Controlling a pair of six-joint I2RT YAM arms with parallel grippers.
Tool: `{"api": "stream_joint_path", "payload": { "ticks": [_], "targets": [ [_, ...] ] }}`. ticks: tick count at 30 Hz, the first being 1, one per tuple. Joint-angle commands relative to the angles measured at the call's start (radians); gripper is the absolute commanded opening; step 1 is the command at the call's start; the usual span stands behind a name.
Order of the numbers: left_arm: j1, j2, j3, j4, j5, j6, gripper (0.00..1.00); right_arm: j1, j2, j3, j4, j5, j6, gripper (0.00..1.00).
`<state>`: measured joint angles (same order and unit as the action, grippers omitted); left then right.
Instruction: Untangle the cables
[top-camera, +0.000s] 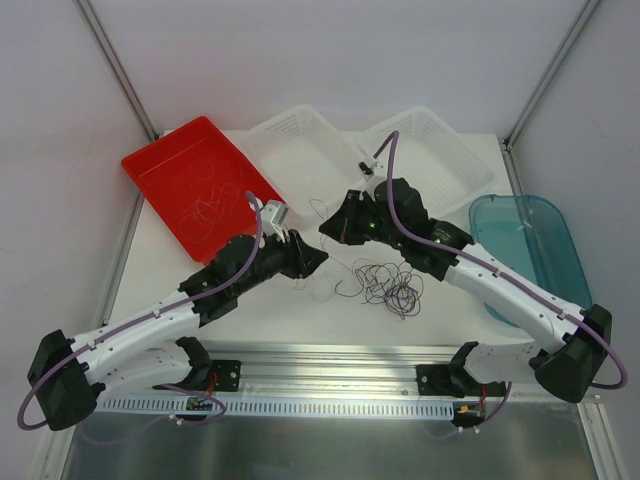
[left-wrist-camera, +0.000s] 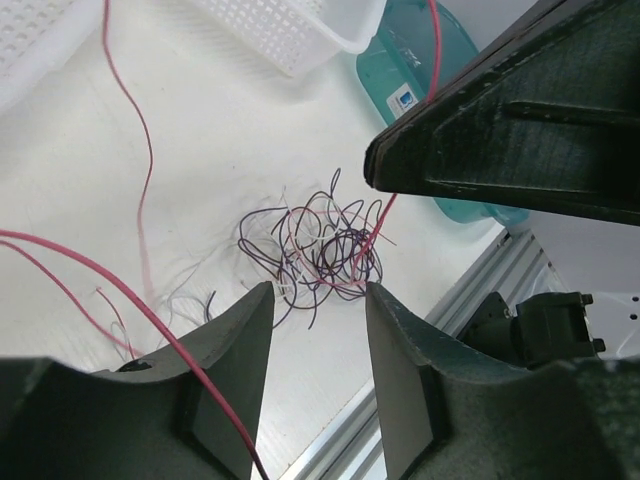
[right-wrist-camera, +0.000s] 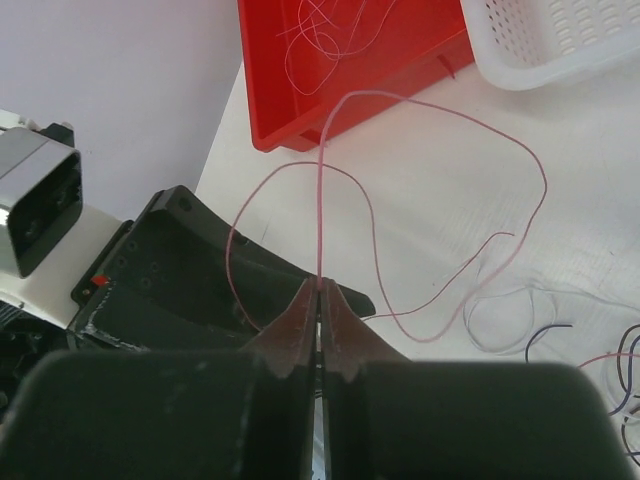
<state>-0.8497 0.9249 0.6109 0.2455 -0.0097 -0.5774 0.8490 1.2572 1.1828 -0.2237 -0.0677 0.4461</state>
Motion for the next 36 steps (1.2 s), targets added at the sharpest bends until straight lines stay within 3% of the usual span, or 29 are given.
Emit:
{"api": "stream_joint_path", "payload": {
  "ticks": [1,11,15,16,20,23,24,25,30,36],
  "targets": [
    [0.0,0.028,0.02,0.05,-0.016,-0.009,0.43,0.01,-0.038,0.0,0.018,0.006,0.019,0.01],
    [-0.011,0.089,0.027,0.161,0.008,-0.022,0.44,0.019,-0.038,-0.018,0.03,0.008,0.039,0.01],
    [-0.018,0.103,0.029,0.186,0.008,-0.036,0.4,0.025,-0.033,-0.023,0.041,0.006,0.046,0.01],
    [-0.022,0.112,0.033,0.19,0.008,-0.036,0.37,0.027,-0.033,-0.025,0.043,0.005,0.046,0.01],
    [-0.025,0.115,0.041,0.186,0.007,-0.038,0.0,0.027,-0.045,-0.028,0.029,0.014,0.037,0.01],
    [-0.025,0.095,0.056,0.146,0.008,-0.03,0.0,0.025,-0.065,-0.017,-0.027,0.035,0.0,0.03],
    [-0.025,0.086,0.065,0.126,0.001,-0.016,0.0,0.027,-0.074,-0.015,-0.051,0.061,-0.012,0.07],
    [-0.025,0.068,0.078,0.095,-0.01,-0.007,0.0,0.025,-0.099,-0.015,-0.074,0.101,-0.027,0.21],
    [-0.008,0.032,0.219,-0.2,-0.111,0.082,0.0,0.01,-0.199,-0.034,-0.248,0.294,-0.139,0.62],
    [0.052,0.026,0.413,-0.423,-0.11,0.151,0.0,-0.016,-0.369,-0.109,-0.393,0.512,-0.202,0.86]
  ]
}}
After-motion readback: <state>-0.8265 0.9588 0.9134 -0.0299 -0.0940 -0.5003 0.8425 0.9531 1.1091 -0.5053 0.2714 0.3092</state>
